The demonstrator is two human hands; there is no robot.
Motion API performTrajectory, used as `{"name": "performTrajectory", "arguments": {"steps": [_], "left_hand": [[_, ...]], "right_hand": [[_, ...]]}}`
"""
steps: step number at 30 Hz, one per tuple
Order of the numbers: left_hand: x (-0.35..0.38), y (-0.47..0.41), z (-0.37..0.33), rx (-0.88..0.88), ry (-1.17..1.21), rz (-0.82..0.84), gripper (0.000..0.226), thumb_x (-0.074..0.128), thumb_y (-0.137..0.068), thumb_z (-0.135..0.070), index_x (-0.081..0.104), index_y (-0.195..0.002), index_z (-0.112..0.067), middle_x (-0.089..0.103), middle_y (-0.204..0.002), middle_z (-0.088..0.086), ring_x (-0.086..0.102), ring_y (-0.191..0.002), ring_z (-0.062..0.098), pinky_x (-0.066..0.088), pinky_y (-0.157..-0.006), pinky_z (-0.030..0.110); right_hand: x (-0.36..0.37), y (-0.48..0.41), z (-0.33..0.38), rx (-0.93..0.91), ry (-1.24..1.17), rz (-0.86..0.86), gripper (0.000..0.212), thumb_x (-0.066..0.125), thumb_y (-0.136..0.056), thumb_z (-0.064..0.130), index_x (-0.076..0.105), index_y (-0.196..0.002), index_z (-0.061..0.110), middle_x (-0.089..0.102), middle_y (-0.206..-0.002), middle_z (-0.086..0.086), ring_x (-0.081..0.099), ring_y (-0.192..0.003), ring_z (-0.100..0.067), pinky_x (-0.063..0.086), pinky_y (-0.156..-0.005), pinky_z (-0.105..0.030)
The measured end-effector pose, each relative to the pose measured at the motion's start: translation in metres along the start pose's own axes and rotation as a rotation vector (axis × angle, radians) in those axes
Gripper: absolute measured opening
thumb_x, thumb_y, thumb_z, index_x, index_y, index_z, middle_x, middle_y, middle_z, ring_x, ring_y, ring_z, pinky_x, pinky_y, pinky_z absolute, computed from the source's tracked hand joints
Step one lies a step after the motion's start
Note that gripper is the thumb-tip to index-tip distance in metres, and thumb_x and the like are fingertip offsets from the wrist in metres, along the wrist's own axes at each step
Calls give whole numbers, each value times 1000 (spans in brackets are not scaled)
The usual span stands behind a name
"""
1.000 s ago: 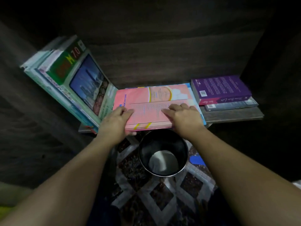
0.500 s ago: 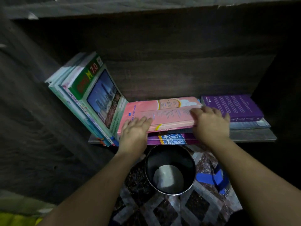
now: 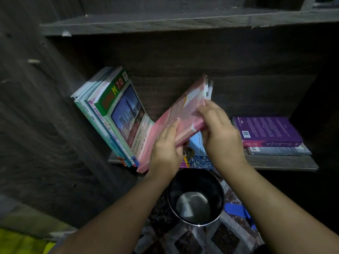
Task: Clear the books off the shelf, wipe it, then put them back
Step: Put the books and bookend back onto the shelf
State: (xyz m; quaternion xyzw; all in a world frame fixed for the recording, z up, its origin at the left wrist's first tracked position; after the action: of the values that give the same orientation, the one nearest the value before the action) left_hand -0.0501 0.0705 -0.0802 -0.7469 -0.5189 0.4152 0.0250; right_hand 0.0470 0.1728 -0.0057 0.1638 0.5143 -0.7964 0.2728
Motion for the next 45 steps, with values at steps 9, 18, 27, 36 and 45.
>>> {"name": "performTrajectory", "arguments": {"steps": [9, 18, 27, 36, 45], "left_hand": [[-73, -6, 10, -146, 125, -408, 56, 67, -80, -6, 49, -132, -15, 59, -122, 3, 56, -109, 14, 43, -96, 22], [-144, -60, -73, -37, -612, -310, 55, 69, -81, -11, 47, -132, -17, 40, -140, 9, 55, -113, 30, 44, -76, 37], [-111, -125, -39, -250, -990, 225, 74, 69, -85, -26, 26, -144, -19, 57, -120, 15, 55, -111, 36, 41, -68, 39], [-133, -76, -50, -128, -826, 194, 78, 51, -93, -16, 8, -151, -43, 57, -116, 16, 57, -101, 36, 41, -66, 37], [-219, -5, -46, -277, -892, 300, 69, 56, -92, -41, 17, -148, -49, 55, -135, 5, 54, -118, 31, 45, -88, 32]], "right_hand": [[125, 86, -53, 81, 359, 888, 72, 55, -89, 25, 18, -151, 25, 25, -152, -9, 33, -136, -29, 37, -105, -39], [159, 123, -72, 84, 501, 1050, 88, 58, -91, 34, -5, -153, 30, -7, -161, -12, -1, -147, -35, 12, -117, -50], [167, 121, -74, 107, 557, 1053, 93, 58, -91, 33, -12, -152, 29, -8, -161, -12, -5, -146, -38, 10, -116, -54], [173, 118, -64, 165, 577, 1120, 95, 60, -88, 30, -8, -153, 23, -5, -160, -15, -2, -146, -41, 14, -115, -56], [142, 38, 31, 48, 95, 794, 61, 56, -91, 25, 32, -148, 24, 27, -155, -7, 34, -137, -28, 36, -105, -40]]}}
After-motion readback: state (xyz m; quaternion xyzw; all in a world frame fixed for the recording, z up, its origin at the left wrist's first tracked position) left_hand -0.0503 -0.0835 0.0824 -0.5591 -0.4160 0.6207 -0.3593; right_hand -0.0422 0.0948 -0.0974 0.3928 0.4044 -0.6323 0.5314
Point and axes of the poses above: each hand's wrist, its own y-axis away from the middle knuckle, its own x-axis out of the palm, z = x × y, the point moved 10 cm from there along -y, towards the middle knuckle
